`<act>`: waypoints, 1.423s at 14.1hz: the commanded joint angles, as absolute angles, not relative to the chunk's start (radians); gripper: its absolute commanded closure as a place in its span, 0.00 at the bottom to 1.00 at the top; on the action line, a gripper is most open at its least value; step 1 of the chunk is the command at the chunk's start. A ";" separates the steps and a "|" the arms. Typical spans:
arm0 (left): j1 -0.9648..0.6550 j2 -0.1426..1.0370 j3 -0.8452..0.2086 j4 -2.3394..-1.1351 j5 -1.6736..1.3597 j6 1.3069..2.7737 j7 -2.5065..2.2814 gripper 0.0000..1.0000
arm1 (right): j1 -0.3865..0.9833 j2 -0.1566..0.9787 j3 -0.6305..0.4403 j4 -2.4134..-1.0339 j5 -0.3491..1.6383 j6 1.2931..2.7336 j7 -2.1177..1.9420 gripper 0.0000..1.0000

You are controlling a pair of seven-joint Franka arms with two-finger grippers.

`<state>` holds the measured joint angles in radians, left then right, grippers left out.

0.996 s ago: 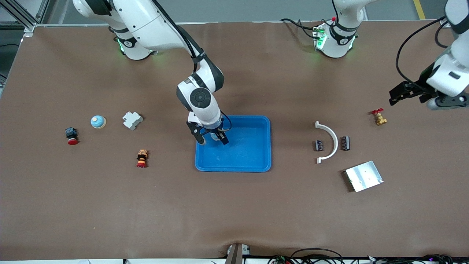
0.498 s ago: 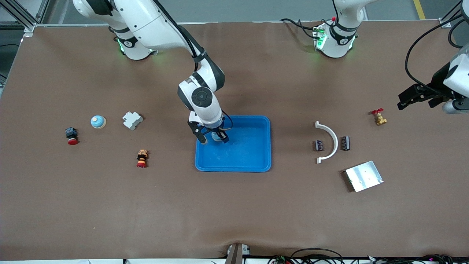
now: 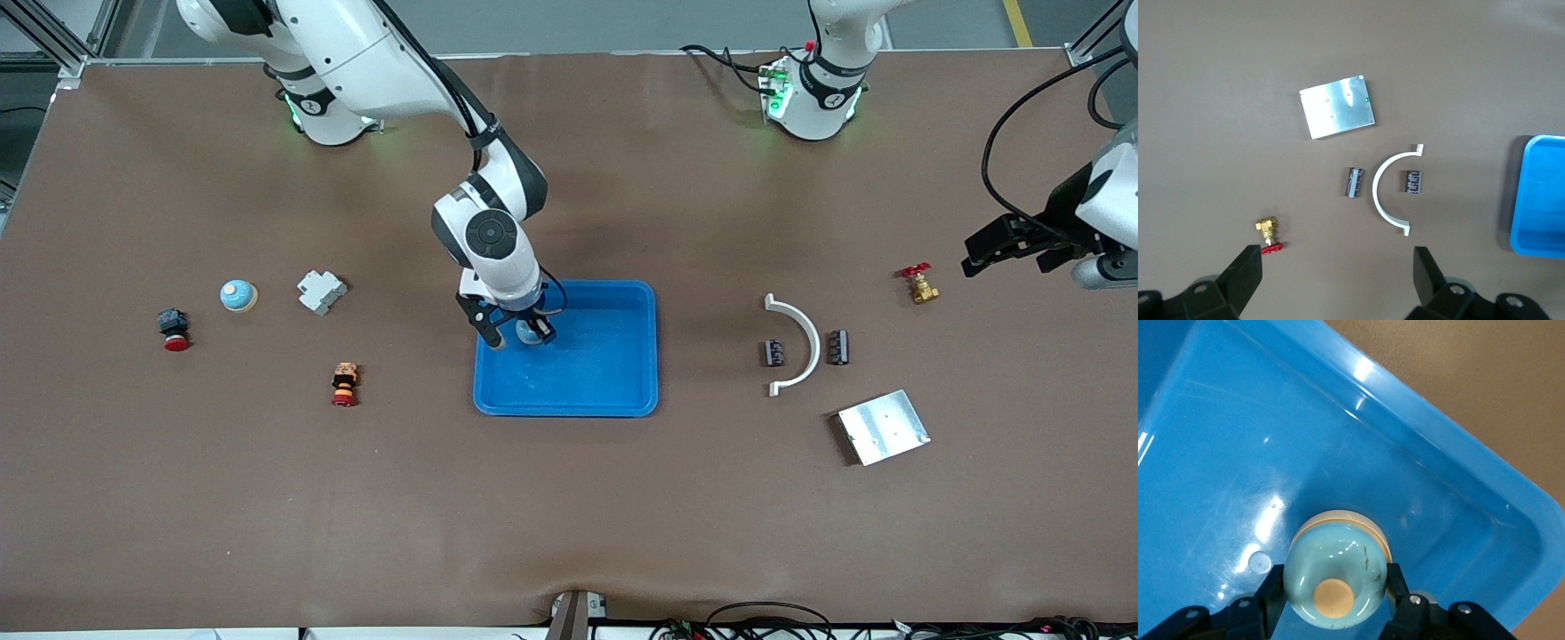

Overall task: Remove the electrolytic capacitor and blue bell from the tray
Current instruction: 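Lift the second bell out of the tray with the right gripper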

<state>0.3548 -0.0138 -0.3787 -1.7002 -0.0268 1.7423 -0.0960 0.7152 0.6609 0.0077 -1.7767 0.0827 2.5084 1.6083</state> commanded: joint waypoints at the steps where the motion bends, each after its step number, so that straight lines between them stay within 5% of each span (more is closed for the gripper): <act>1: 0.359 0.006 -0.385 -1.664 -0.063 1.718 -0.140 0.00 | 0.729 0.681 -0.002 -1.758 0.078 2.516 1.598 1.00; 13: 0.339 0.006 -0.425 -1.658 -0.028 1.718 -0.155 0.00 | 0.625 0.528 -0.012 -1.611 0.064 2.071 1.255 1.00; 20: 0.226 0.000 -0.365 -1.658 0.026 1.713 -0.158 0.00 | 0.543 0.384 -0.012 -1.721 0.020 2.054 1.076 1.00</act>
